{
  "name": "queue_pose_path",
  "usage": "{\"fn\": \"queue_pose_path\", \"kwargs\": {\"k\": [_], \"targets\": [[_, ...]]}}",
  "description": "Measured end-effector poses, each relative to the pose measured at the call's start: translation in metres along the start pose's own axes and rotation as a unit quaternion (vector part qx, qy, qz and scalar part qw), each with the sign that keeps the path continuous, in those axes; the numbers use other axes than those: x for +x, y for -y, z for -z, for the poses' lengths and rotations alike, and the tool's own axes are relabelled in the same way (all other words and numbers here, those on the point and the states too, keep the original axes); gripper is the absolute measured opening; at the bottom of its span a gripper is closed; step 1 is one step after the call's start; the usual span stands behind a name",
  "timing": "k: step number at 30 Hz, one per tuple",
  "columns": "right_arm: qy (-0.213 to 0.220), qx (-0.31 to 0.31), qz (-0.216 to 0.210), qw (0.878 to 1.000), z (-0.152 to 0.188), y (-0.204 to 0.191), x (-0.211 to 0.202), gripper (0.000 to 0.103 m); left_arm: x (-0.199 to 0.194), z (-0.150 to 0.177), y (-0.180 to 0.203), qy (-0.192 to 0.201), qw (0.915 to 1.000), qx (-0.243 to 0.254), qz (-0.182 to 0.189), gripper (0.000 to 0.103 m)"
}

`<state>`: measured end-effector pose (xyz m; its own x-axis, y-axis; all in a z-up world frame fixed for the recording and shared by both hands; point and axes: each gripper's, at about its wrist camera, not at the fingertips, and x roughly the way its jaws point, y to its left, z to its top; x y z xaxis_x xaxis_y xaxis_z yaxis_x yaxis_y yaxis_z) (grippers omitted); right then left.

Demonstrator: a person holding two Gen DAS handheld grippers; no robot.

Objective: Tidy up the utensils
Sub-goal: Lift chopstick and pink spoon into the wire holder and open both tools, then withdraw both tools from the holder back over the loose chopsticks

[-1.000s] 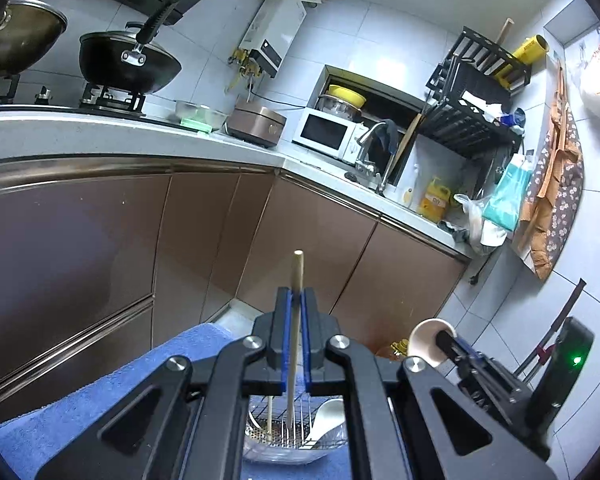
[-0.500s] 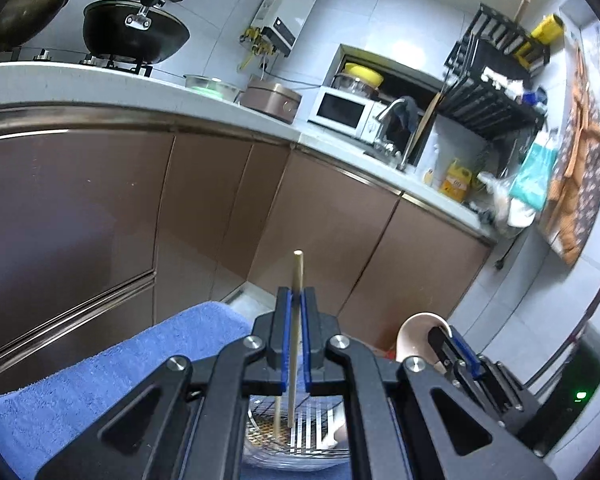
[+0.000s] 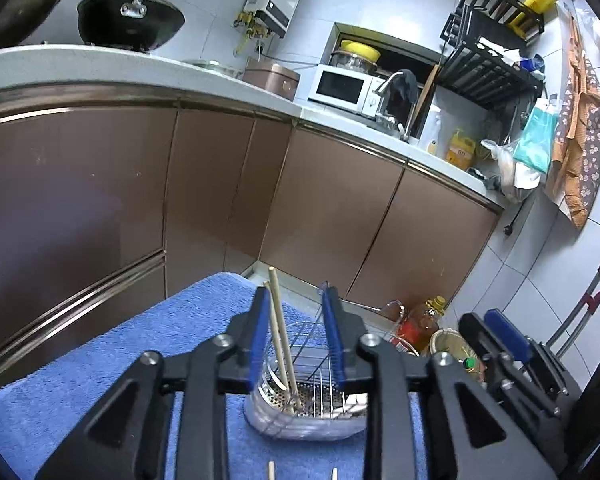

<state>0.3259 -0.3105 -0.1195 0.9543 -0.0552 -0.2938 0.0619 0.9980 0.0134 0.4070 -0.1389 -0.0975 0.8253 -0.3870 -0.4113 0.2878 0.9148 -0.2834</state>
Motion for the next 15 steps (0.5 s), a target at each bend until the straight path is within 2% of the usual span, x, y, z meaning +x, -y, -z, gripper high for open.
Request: {"fn": "queue_pose_path", "kwargs": {"k": [5,8,15], "targets": [[-0.008,0.02,-0.007,1.0,0.001,0.012,-0.034,0.038,-0.039,0.006,0.003,0.015,0.9998,0.01,-0.007,0.035],[-0.02,0.042,-0.019,0.999,0.004,0.019,-0.055,0.038,-0.067,0.014,0.008,0.031,0.9994,0.014,-0.009,0.035],[-0.039,0.062,-0.037,0.997,0.014,0.02,-0.106,0.038,-0.127,0.034,0.031,0.048,0.9958,0.061,-0.049,0.035]]}}
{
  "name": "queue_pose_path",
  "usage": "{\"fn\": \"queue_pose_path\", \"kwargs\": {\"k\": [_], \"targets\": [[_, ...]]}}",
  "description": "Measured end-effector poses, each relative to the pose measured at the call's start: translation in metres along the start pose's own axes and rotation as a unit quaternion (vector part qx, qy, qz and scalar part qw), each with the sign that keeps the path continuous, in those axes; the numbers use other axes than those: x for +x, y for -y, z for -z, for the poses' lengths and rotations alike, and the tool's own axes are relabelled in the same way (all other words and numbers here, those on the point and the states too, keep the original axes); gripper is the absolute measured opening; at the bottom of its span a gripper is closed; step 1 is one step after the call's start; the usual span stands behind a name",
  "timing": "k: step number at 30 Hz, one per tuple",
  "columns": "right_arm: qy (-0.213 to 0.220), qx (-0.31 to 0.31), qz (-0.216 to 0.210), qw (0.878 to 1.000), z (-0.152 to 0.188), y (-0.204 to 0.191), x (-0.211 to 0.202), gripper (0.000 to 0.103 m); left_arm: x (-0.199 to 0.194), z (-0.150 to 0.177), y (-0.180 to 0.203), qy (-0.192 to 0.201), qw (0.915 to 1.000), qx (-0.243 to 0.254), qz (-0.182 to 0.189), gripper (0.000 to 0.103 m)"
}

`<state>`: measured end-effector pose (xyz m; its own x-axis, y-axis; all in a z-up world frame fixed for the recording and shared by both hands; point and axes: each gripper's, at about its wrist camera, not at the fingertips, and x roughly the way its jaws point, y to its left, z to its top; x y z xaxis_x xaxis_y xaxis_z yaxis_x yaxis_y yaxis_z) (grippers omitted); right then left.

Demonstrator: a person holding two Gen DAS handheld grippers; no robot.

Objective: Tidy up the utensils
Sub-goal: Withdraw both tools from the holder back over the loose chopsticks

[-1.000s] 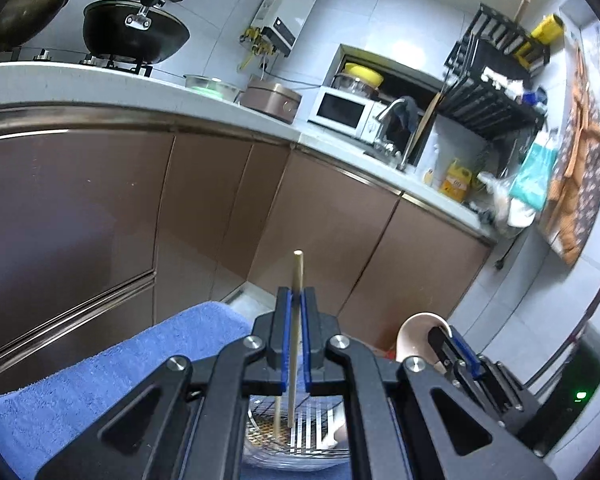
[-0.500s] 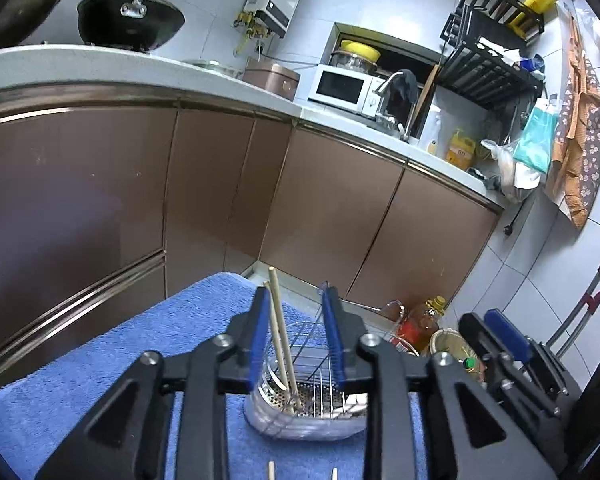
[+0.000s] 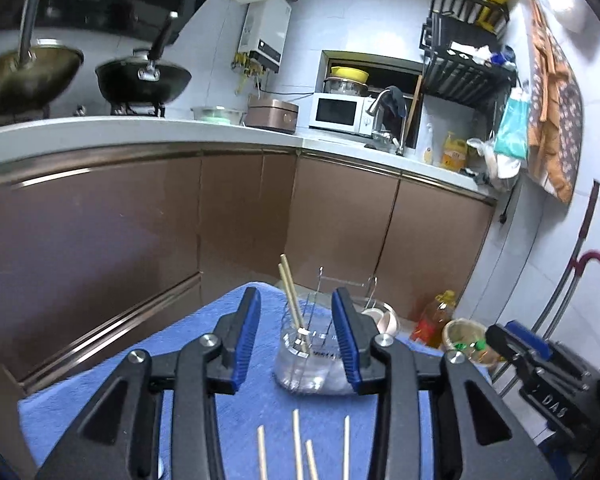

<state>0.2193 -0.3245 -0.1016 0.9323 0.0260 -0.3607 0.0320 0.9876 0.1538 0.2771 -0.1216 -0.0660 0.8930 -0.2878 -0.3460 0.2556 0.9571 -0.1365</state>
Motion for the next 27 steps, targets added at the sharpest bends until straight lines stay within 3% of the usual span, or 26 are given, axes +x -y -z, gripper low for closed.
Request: {"fn": "queue_pose_path", "kwargs": {"k": [7,9,11,27], "targets": [[-0.014,-0.003,-0.006,1.0,0.014,-0.008,-0.041,0.041,-0.042,0.02,0.004,-0.004,0.9994,0.018,-0.029,0.035],[-0.017,-0.003,-0.008,1.0,0.018,-0.01,-0.051,0.041,-0.053,0.024,0.006,-0.003,0.999,0.027,-0.034,0.044],[-0.018,-0.001,-0.012,1.0,0.021,-0.011,-0.058,0.041,-0.064,0.027,0.008,0.001,0.9987,0.034,-0.037,0.046],[-0.019,-0.003,-0.028,0.999,0.037,-0.019,-0.105,0.041,-0.121,0.038,0.023,0.017,0.9956,0.064,-0.067,0.046]]}}
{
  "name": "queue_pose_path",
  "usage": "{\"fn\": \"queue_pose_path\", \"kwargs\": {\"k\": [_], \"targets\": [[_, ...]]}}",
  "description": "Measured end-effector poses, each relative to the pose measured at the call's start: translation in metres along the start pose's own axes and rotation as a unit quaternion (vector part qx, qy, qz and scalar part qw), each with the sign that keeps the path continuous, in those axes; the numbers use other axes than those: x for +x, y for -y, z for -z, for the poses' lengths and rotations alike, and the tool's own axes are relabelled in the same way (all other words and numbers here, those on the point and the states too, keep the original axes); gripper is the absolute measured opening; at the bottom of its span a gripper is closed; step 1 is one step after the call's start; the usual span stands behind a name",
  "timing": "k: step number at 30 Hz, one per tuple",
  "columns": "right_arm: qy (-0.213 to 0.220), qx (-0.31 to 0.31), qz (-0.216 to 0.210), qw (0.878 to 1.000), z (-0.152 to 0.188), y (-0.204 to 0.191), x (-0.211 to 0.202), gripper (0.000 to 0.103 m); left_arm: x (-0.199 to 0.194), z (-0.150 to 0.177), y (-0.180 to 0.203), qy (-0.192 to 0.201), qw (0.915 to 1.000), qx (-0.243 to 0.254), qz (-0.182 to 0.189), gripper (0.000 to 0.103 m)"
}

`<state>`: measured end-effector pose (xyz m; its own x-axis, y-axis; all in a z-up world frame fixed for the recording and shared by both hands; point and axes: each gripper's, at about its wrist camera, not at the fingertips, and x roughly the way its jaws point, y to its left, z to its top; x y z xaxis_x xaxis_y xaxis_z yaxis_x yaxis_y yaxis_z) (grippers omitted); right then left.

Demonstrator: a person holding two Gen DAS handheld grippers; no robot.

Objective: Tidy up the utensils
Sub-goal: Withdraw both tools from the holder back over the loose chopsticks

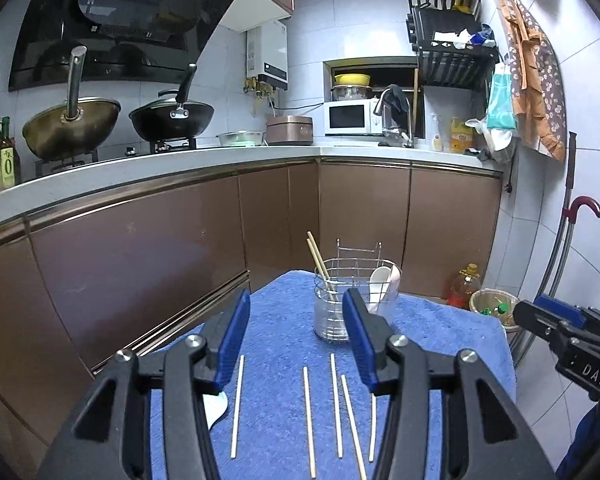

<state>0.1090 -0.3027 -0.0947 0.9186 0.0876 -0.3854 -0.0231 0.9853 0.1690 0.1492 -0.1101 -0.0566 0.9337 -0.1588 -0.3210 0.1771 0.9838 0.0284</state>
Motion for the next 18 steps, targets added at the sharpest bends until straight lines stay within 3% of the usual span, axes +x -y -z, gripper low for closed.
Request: {"fn": "queue_pose_path", "kwargs": {"k": [18], "targets": [[0.018,0.0,0.001,1.0,0.008,-0.008,-0.046,0.043,-0.042,0.007,0.001,0.013,0.9997,0.014,-0.014,0.046]]}}
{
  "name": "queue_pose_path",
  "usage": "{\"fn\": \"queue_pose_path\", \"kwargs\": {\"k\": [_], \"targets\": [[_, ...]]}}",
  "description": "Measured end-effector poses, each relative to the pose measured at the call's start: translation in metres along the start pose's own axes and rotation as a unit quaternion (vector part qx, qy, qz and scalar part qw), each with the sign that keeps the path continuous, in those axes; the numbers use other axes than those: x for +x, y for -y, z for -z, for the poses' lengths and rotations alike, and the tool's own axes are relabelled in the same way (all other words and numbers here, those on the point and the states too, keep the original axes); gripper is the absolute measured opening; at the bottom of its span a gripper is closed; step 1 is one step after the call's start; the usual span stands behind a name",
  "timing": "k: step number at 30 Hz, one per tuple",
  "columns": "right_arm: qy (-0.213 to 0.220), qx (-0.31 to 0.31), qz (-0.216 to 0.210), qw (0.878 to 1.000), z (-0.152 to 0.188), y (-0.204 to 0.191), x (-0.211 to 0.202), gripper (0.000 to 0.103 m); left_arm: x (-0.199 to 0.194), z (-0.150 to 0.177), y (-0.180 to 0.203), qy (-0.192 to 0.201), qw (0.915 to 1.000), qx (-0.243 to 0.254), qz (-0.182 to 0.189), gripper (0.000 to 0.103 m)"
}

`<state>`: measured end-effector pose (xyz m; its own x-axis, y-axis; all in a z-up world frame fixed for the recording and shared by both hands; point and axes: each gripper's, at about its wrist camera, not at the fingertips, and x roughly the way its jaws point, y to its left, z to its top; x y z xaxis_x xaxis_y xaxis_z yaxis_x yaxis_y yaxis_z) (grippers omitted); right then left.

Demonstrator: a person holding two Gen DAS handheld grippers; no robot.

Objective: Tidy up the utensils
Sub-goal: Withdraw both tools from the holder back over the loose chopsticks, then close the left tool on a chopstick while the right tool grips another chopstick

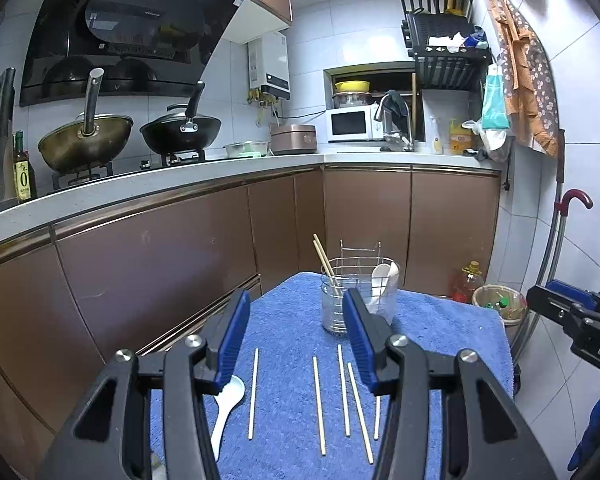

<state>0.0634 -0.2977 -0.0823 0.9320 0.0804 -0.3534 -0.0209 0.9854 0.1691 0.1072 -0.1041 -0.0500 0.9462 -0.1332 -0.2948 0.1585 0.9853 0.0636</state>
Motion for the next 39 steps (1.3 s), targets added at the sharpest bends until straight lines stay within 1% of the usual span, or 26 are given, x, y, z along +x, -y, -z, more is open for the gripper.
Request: {"fn": "queue_pose_path", "kwargs": {"k": [2,5,14,20,23,25,27,30,33,35,36,38,39], "targets": [[-0.001,0.0,-0.001,1.0,0.001,-0.001,-0.002,0.044,-0.002,0.001,0.0,0.0,1.0,0.0,-0.001,0.047],[-0.003,-0.001,-0.001,1.0,0.003,-0.003,-0.002,0.044,-0.002,0.003,-0.001,-0.001,1.0,0.001,-0.003,0.051],[-0.02,-0.003,-0.001,1.0,0.008,-0.004,0.011,0.045,0.01,0.01,0.0,-0.015,0.9999,0.005,-0.003,0.051],[-0.04,0.0,0.0,0.999,0.015,-0.001,0.027,0.045,0.03,0.017,0.002,-0.037,0.9993,0.004,0.003,0.051],[-0.057,0.001,-0.002,0.998,0.018,0.001,0.04,0.045,0.047,0.021,0.0,-0.064,0.9978,-0.002,0.016,0.051],[-0.074,0.002,-0.005,0.997,0.02,0.002,0.05,0.045,0.071,0.024,-0.006,-0.11,0.9926,-0.023,0.046,0.051],[-0.11,0.008,-0.016,0.994,0.021,0.005,0.071,0.045,0.106,0.03,-0.013,-0.179,0.9784,-0.049,0.091,0.051],[-0.167,0.022,-0.034,0.985,0.025,0.009,0.109,0.045,0.149,0.043,-0.014,-0.247,0.9604,-0.057,0.117,0.051],[-0.217,0.038,-0.05,0.974,0.032,0.013,0.149,0.045,0.191,0.057,-0.012,-0.307,0.9386,-0.068,0.142,0.05],[-0.252,0.052,-0.065,0.964,0.038,0.017,0.181,0.044,0.215,0.068,-0.01,-0.334,0.9296,-0.069,0.141,0.05],[-0.266,0.06,-0.069,0.96,0.04,0.019,0.194,0.042,0.227,0.073,-0.009,-0.347,0.9249,-0.069,0.139,0.048],[-0.294,0.065,-0.062,0.952,0.045,0.022,0.224,0.04,0.252,0.085,-0.008,-0.376,0.916,-0.066,0.124,0.042],[-0.306,0.064,-0.057,0.948,0.047,0.023,0.237,0.038,0.258,0.089,-0.008,-0.384,0.9133,-0.063,0.12,0.04]]}}
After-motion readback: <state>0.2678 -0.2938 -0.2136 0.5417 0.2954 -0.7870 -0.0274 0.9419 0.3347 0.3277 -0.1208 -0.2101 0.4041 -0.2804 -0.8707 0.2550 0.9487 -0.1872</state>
